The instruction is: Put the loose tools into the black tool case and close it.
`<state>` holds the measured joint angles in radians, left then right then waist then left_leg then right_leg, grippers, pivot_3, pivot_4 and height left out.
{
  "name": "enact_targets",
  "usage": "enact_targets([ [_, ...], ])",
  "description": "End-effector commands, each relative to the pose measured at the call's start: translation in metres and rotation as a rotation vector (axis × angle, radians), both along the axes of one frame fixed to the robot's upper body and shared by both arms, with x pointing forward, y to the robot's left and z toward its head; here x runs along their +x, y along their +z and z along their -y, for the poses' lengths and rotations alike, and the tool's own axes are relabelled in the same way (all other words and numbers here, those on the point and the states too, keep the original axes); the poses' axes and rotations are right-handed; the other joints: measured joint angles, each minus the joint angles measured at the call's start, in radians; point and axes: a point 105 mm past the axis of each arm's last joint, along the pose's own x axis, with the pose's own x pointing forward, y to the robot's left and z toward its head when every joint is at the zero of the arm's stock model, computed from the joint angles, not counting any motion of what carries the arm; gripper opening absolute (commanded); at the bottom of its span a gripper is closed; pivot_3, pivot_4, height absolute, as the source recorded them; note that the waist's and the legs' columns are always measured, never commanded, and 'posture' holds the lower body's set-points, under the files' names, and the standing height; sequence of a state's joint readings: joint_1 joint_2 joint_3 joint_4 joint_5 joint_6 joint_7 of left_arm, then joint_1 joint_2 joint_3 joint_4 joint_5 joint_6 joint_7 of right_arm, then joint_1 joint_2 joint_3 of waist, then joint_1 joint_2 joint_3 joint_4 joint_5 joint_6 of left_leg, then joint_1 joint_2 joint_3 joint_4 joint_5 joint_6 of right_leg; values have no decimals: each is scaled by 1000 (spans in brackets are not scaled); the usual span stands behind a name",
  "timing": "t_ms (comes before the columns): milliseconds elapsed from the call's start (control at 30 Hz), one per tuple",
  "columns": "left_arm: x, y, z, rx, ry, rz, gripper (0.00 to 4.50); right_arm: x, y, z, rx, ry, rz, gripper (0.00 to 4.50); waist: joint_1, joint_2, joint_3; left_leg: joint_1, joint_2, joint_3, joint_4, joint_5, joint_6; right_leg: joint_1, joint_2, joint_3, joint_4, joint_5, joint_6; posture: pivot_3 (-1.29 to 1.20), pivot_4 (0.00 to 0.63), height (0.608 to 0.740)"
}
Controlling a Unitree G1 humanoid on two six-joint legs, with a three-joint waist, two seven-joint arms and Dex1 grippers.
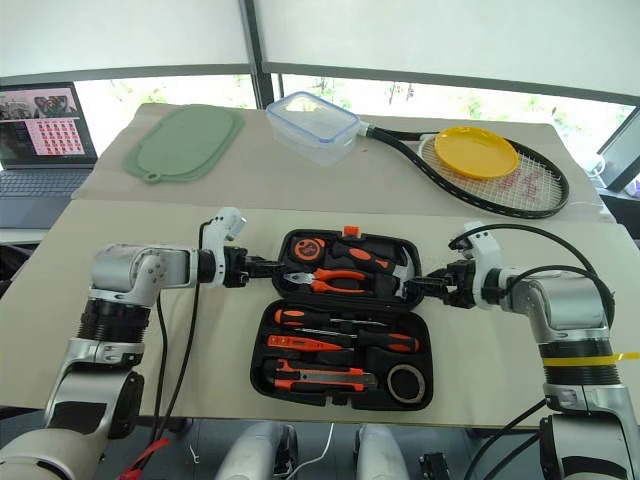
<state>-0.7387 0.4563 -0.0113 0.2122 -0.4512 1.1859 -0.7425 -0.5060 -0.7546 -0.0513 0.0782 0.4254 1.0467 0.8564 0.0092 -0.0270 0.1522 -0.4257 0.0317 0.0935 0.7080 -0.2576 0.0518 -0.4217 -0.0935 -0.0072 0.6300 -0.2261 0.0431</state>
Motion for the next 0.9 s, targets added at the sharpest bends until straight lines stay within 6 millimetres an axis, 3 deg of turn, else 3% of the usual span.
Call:
enact_targets([
  [33,2,8,-1,1,-7,44,1764,-3,10,2,-5,8,24,2131,1,0,0,0,0,0,0,0,0,0,0,0,0,0,0,0,150,738],
  [200,-4,3,3,14,-36,35,17,-5,10,-2,-2,22,30,394,0,0,0,2,0,0,0,0,0,1,0,0,1,0,0,0,150,738],
  [267,-5,2,6,10,-44,34,0,-4,15,-6,14,36,43,35,0,0,0,2,0,0,0,0,0,1,0,0,1,1,-1,0,150,738],
  [433,-3,17,11,-40,-55,97,0,2,37,-22,62,73,139,35,-1,0,0,2,1,0,0,0,0,1,0,0,2,1,-1,0,150,738],
  [633,13,60,17,23,-61,535,0,28,79,-33,23,17,439,35,-7,1,0,0,0,0,-1,1,-2,-3,0,1,2,2,-2,0,150,738],
  [767,17,72,20,99,-55,796,0,32,81,-33,-107,16,587,35,4,1,0,-1,0,0,-3,2,-3,-3,-1,0,0,2,-2,0,150,738],
  [900,10,60,9,195,5,981,0,19,67,-32,-258,75,723,35,5,1,0,-4,0,1,-5,3,-6,-3,-1,-1,-1,3,-1,0,150,738],
])
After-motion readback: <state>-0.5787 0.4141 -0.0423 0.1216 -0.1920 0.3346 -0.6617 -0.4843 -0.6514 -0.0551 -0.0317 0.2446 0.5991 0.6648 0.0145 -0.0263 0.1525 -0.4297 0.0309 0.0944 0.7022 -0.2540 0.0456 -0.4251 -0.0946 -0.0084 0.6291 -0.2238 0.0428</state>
